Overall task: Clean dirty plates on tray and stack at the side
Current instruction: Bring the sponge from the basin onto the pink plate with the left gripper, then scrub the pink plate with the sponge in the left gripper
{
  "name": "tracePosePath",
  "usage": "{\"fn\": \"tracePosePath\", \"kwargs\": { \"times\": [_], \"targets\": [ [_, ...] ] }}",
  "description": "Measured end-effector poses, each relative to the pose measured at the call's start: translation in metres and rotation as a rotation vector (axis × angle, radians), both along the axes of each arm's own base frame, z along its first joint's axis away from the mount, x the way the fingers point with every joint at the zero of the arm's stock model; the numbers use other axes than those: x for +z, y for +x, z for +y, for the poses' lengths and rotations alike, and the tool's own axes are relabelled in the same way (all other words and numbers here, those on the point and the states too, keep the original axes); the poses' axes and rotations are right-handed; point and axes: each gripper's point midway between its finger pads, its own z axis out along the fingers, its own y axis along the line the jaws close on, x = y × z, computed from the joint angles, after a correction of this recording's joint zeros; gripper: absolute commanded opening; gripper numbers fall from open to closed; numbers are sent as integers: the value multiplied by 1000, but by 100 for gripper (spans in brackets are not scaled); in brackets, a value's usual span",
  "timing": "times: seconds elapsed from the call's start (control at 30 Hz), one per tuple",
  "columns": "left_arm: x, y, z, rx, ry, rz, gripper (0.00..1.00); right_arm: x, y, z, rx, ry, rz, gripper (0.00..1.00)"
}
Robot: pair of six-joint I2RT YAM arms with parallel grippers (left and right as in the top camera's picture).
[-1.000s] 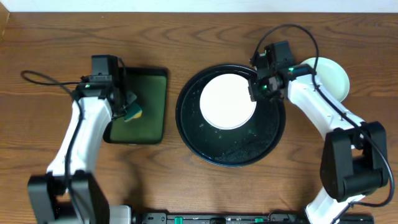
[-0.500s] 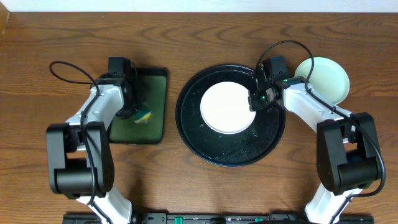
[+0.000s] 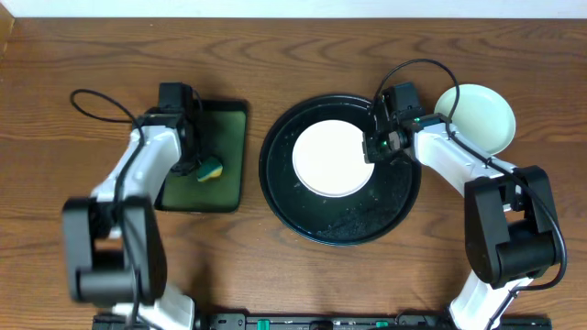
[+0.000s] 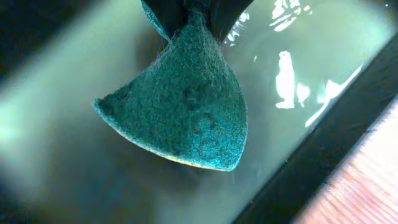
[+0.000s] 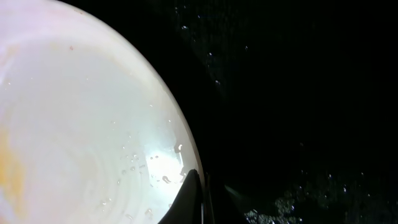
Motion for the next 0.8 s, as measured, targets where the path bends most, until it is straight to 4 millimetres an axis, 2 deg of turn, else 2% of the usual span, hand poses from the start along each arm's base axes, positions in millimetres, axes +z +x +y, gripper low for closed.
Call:
{"fn": "tracePosePath", "kwargs": {
  "times": [0.13, 0.23, 0.43, 0.47, 0.6, 0.7, 0.8],
  "targets": [
    [64, 3, -20, -54, -34, -172, 7, 1, 1, 1, -2, 4, -5, 1],
    [90, 0, -51, -134, -94, -243, 7, 0, 2, 1, -19, 11, -1, 1],
    [83, -2, -126, -274, -194, -238, 8, -5, 2, 3, -56, 27, 18, 1],
    [83, 1, -147, -315, -212, -257, 8, -5, 2, 3, -60, 29, 19, 1],
    [79, 7, -208, -439, -260, -323, 8, -5, 2, 3, -69, 32, 21, 1],
    [68, 6, -241, -474, -285, -333, 8, -5, 2, 3, -71, 33, 22, 1],
    [49, 10, -262, -485, -296, -332, 7, -5, 2, 3, -72, 33, 23, 1]
  ]
}}
